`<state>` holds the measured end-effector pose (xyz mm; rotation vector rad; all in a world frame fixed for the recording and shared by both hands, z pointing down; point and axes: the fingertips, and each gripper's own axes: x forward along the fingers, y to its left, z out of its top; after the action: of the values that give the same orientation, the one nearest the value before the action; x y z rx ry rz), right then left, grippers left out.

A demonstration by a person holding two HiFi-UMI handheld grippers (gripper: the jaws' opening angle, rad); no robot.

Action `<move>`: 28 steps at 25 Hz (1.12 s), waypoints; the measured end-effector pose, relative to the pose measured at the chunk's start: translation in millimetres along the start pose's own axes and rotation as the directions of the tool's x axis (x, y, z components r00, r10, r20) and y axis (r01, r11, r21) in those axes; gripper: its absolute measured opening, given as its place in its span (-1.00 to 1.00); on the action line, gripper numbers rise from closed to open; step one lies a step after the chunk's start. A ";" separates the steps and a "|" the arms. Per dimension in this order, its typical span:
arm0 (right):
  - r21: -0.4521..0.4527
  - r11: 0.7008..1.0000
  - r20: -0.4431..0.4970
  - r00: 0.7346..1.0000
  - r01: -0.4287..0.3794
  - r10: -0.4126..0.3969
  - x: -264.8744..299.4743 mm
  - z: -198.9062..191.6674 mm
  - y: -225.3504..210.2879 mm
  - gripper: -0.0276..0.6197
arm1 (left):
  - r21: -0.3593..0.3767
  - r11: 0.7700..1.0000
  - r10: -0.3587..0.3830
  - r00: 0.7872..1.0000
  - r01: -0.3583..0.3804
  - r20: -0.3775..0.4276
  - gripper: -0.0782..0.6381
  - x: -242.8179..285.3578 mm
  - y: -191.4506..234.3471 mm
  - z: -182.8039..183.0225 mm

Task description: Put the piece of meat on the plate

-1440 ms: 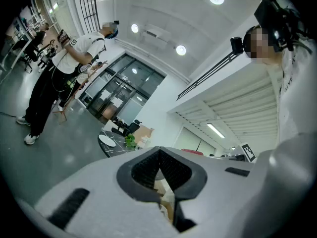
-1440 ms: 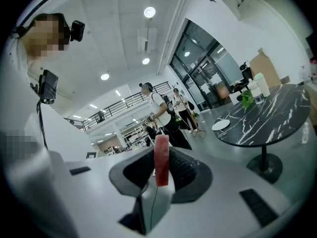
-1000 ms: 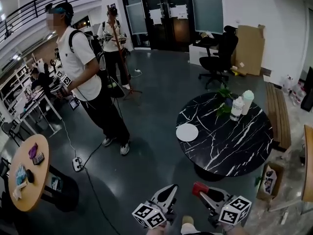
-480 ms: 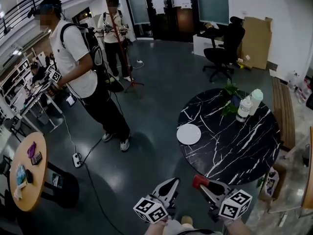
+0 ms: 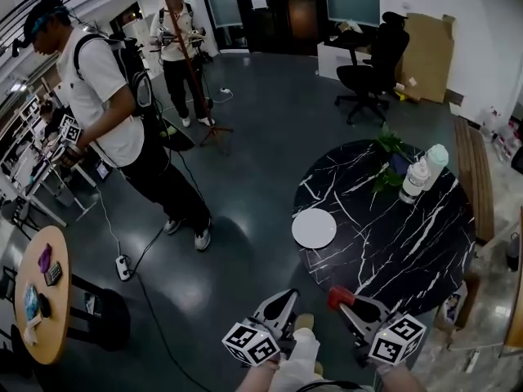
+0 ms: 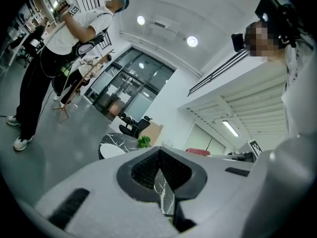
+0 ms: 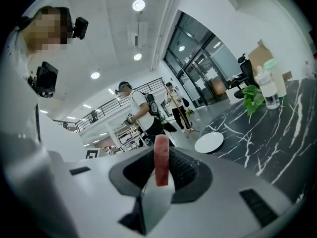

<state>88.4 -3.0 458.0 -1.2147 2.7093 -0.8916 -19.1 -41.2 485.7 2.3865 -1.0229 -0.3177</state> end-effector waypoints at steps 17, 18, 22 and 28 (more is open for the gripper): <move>0.070 0.993 -0.073 0.994 0.090 -0.085 127.4 43.5 -108.0 -0.65 | 0.027 1.000 0.003 0.998 -0.002 -0.063 -0.76 126.5 118.4 46.1; 0.075 0.993 -0.085 0.993 0.093 -0.087 134.9 43.0 -113.2 -0.65 | 0.035 0.999 0.005 0.998 -0.003 -0.069 -0.76 131.4 124.3 45.5; 0.115 0.985 -0.133 0.985 0.127 -0.112 165.9 38.5 -136.0 -0.65 | 0.062 0.997 0.043 0.995 -0.037 -0.089 -0.76 145.8 153.2 41.9; 0.175 0.971 -0.203 0.971 0.162 -0.126 201.2 28.2 -167.0 -0.65 | 0.070 0.993 0.098 0.991 -0.092 -0.087 -0.76 164.0 195.6 35.4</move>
<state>68.8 -245.0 559.1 -1.3640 2.6210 -1.3171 -38.8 -286.8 561.2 2.3774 -1.1168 -0.1421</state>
